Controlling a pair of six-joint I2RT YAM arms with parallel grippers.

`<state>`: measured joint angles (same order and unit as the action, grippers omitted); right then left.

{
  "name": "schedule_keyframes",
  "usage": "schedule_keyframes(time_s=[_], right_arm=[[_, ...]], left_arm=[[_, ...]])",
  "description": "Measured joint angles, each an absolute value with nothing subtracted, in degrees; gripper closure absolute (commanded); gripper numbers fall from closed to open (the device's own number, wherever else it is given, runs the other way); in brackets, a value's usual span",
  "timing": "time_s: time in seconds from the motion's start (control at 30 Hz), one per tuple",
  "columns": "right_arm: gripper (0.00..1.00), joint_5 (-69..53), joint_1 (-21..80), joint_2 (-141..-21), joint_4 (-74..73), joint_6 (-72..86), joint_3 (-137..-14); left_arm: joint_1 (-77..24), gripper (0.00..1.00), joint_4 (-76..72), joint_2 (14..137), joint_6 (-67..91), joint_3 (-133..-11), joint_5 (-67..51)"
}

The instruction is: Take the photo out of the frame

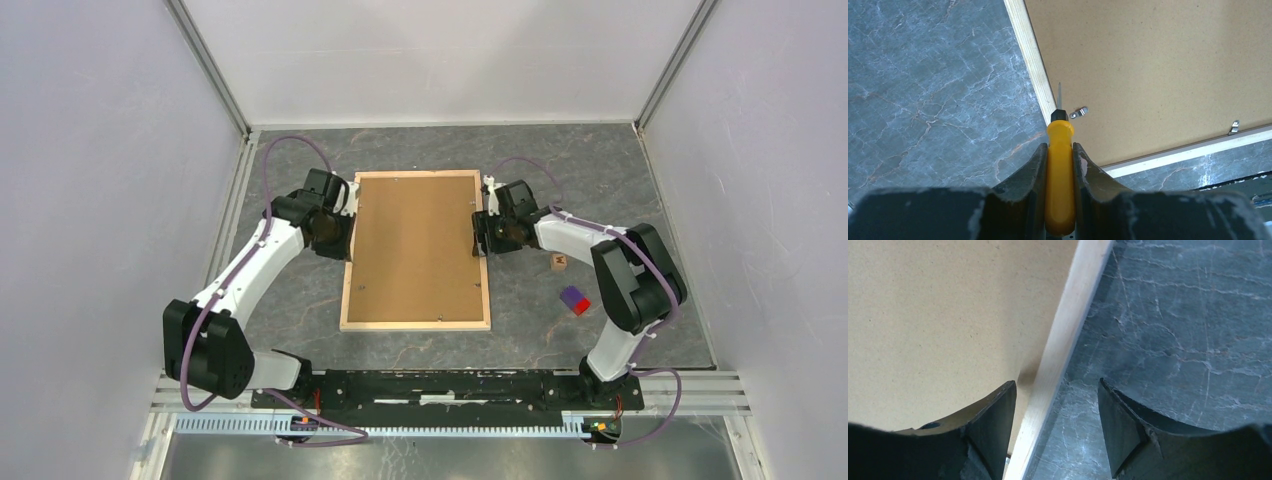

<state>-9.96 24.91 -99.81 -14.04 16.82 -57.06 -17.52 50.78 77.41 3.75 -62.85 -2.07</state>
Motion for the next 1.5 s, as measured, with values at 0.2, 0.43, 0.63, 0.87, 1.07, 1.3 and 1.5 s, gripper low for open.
schedule_keyframes(time_s=[0.2, 0.43, 0.63, 0.87, 1.07, 1.3, 1.5], right_arm=[[0.59, -5.45, 28.16, -101.65, -13.54, 15.35, -58.85], [0.77, -3.77, 28.36, -102.39, -16.36, 12.25, -61.23], [1.00, -4.89, 26.15, -106.96, -21.58, 5.39, -68.69], [1.00, -6.52, 23.70, -114.67, -26.76, -6.94, -80.62], [1.00, -11.92, 23.33, -118.06, -29.63, -17.45, -85.84], [1.00, -17.82, 23.40, -121.27, -32.08, -23.99, -90.54], [1.00, -18.35, 23.46, -120.99, -31.75, -24.10, -89.80]], left_arm=[[-15.99, 0.98, 50.85, 77.41, 4.27, -63.46, -2.04], [-13.58, 0.98, 50.85, 77.03, 4.25, -64.05, -2.02], [-10.76, 0.98, 50.89, 76.97, 4.23, -64.84, -2.63], [-8.73, 0.98, 50.85, 76.99, 4.21, -66.61, -3.62], [-8.34, 0.98, 51.20, 77.38, 1.45, -68.34, -3.97], [-8.32, 0.98, 51.42, 80.40, -5.91, -73.41, -5.15], [-8.32, 0.98, 51.77, 87.66, -11.75, -78.67, -5.13]])
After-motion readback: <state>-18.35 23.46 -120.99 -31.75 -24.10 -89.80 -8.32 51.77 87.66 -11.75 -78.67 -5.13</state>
